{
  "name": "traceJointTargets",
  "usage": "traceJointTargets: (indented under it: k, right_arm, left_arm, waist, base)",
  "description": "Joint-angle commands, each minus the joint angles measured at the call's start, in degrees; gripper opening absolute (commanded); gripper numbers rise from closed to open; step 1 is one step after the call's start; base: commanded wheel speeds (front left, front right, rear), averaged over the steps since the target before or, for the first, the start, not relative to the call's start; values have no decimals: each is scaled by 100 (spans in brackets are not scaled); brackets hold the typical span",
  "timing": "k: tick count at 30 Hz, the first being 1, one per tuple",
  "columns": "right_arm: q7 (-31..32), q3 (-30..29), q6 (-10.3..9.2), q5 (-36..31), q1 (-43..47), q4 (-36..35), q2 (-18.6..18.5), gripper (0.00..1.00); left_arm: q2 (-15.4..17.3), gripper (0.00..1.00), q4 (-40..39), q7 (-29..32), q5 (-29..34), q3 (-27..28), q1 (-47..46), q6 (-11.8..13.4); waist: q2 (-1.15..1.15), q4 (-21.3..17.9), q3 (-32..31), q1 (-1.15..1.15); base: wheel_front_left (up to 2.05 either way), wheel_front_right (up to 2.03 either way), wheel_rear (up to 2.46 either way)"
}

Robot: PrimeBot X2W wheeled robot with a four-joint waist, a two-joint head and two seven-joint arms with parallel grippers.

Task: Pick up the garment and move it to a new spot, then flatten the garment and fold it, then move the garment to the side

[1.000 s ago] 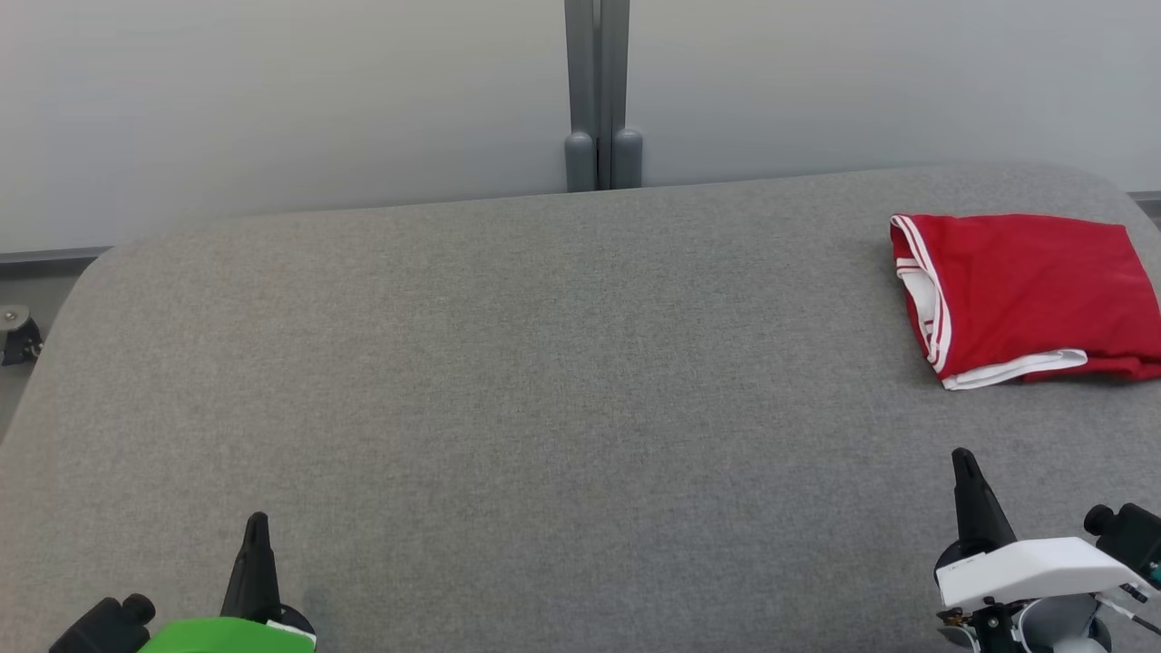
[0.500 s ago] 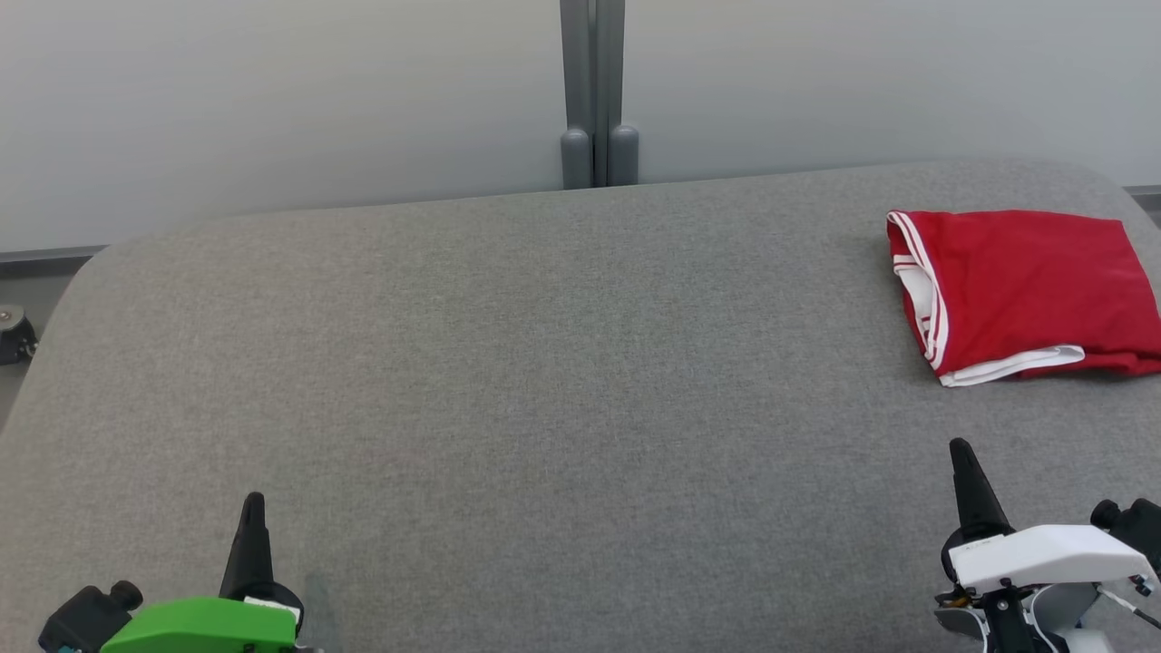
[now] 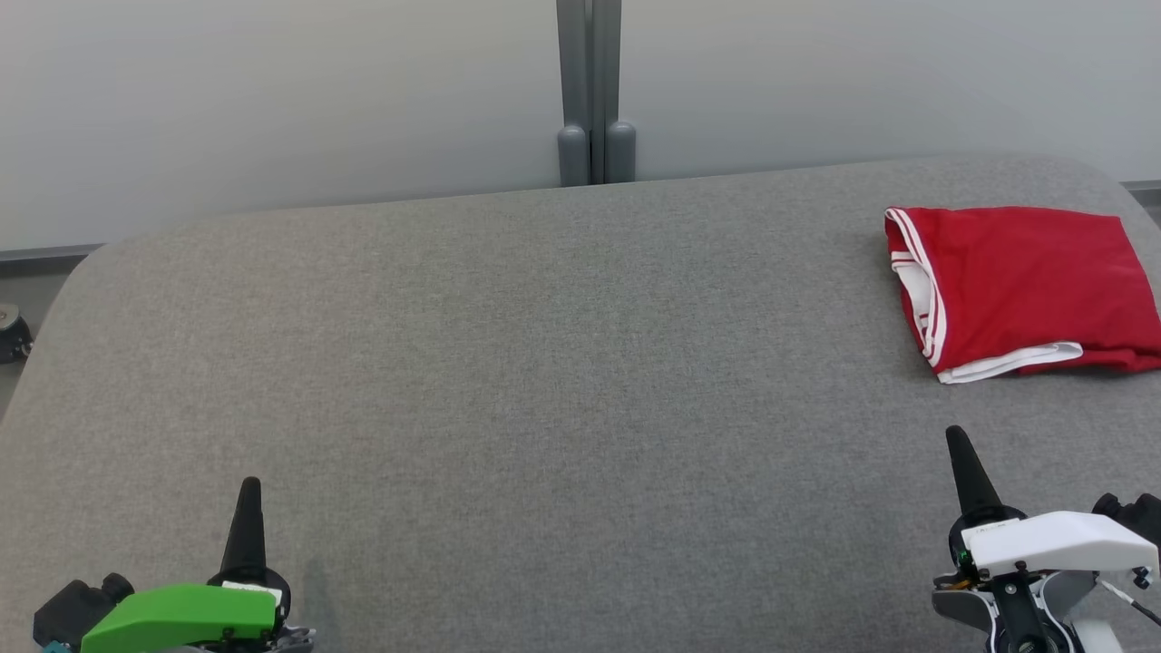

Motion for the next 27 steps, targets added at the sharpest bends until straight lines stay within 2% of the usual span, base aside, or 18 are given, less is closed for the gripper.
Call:
traceJointTargets:
  k: [1, 27]
  right_arm:
    - [46, -15, -2, 174, -141, -37, -32, 0]
    - [395, -49, -1, 1549, -322, -6, -36, 0]
  left_arm:
    - [37, 0, -69, 39, -140, 25, -178, -20]
    - [44, 0, -80, 379, -1387, 113, -404, -27]
  waist:
    - [0, -3, 2, 0]
    - [0, -51, 46, 0]
  base:
    - [0, 0, 0]
    - [0, 0, 0]
